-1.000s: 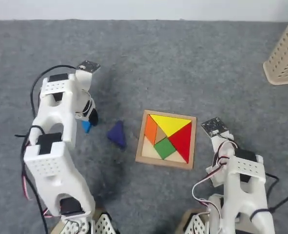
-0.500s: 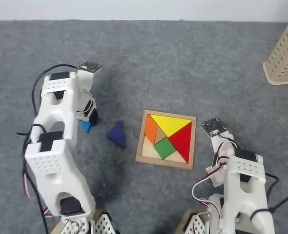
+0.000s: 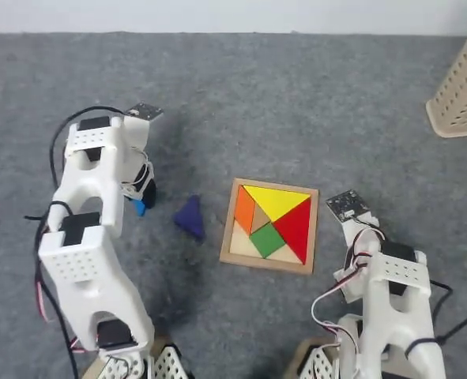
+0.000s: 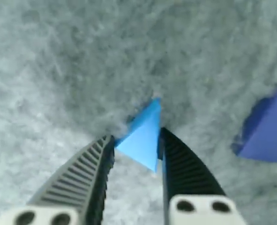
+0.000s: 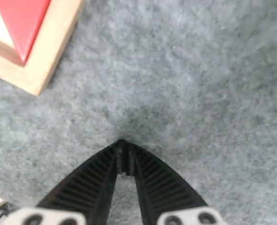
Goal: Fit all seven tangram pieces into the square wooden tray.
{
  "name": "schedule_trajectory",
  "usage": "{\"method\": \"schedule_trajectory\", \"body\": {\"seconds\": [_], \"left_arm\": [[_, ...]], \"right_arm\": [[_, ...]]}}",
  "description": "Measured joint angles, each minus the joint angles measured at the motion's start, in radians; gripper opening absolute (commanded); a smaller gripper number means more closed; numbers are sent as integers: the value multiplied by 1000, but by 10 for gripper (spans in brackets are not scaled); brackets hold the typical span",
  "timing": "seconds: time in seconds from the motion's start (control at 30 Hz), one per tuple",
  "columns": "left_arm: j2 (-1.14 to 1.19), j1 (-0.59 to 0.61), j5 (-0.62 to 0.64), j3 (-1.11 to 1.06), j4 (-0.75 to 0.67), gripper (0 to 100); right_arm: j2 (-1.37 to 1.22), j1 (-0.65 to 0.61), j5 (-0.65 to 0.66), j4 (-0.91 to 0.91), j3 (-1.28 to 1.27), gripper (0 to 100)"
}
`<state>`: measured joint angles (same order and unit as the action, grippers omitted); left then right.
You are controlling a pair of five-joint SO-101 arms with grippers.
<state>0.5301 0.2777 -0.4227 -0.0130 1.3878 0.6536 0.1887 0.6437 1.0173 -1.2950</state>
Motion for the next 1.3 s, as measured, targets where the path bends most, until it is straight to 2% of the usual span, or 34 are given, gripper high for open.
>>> {"method": "schedule_trajectory", "body": {"seconds": [0.27, 0.43, 0.67, 0.83, 1.03, 1.17, 1.3], "left_arm": [[-14, 2, 0, 2, 18, 28], [-160, -3, -5, -3, 120, 28], [-370, -123, -3, -2, 241, 47], [-373, -97, 0, -6, 203, 142], [-199, 8, -75, -6, 80, 175], [-110, 20, -146, -6, 46, 178], [-84, 18, -157, -6, 14, 177]], "right_arm": [[0, 0, 0, 0, 0, 9], [0, 0, 0, 0, 0, 9], [2, 0, 0, 0, -2, 8], [14, 0, 0, 0, -11, 8], [14, 0, 0, 0, -11, 8], [14, 0, 0, 0, -11, 8], [14, 0, 0, 0, -11, 8]]}}
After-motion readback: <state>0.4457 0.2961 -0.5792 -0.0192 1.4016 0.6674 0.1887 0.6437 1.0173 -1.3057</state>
